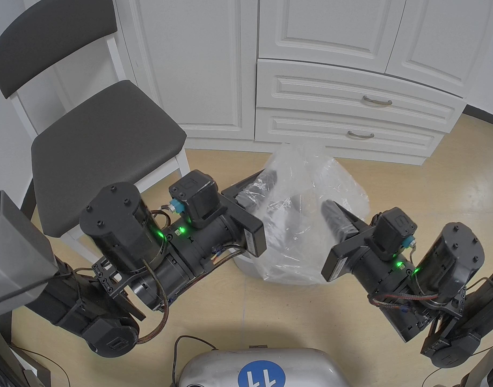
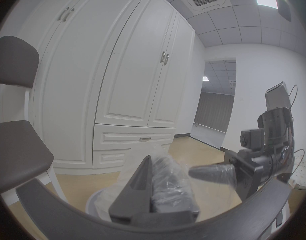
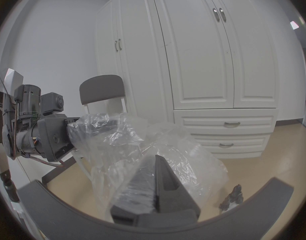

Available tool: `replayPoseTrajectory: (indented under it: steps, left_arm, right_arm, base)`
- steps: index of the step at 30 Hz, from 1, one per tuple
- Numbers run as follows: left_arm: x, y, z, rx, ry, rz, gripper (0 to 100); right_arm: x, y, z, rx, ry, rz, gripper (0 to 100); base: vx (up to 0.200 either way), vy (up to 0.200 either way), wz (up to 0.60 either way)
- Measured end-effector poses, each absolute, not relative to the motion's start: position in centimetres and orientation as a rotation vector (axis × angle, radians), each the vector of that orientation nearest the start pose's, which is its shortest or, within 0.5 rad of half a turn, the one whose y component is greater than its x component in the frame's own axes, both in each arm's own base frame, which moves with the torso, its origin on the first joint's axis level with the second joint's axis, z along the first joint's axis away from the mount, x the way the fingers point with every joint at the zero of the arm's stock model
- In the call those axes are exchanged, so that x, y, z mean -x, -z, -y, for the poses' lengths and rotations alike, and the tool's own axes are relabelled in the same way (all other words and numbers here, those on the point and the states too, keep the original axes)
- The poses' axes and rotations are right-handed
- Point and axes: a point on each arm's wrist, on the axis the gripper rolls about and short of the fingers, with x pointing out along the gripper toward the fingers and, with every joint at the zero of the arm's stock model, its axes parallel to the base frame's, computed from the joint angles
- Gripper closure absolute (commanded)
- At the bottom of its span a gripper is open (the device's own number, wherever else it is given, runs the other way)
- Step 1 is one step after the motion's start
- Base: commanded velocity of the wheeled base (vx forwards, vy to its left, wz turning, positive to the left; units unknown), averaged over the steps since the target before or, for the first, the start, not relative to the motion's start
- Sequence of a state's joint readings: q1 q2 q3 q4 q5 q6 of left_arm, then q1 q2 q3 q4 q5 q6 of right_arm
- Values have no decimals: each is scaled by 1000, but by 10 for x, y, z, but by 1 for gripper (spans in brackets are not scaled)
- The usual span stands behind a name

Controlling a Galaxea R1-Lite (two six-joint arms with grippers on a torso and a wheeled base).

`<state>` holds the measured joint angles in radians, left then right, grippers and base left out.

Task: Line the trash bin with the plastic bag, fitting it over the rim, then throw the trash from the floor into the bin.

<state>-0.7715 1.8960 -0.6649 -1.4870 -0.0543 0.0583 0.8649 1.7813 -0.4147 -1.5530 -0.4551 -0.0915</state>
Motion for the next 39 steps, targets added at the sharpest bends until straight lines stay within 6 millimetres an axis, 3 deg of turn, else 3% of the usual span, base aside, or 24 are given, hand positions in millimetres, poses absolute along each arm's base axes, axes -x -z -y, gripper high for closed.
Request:
replayPoseTrajectory:
  steps: [14,33,39]
  left_arm:
    - [-254,-175,194,21,670,274,100]
    - [-258,-175,184,-1,638,204,100]
    - [-262,-172,182,-4,636,139,100]
  right_arm:
    - [-201,-149,-230,-176,-424,145,100]
    - [-207,-151,-231,-221,-415,147,100]
    - [-209,-148,-233,-242,-413,56,100]
  base:
    - [0,0,0]
    - [0,0,0]
    - [0,0,0]
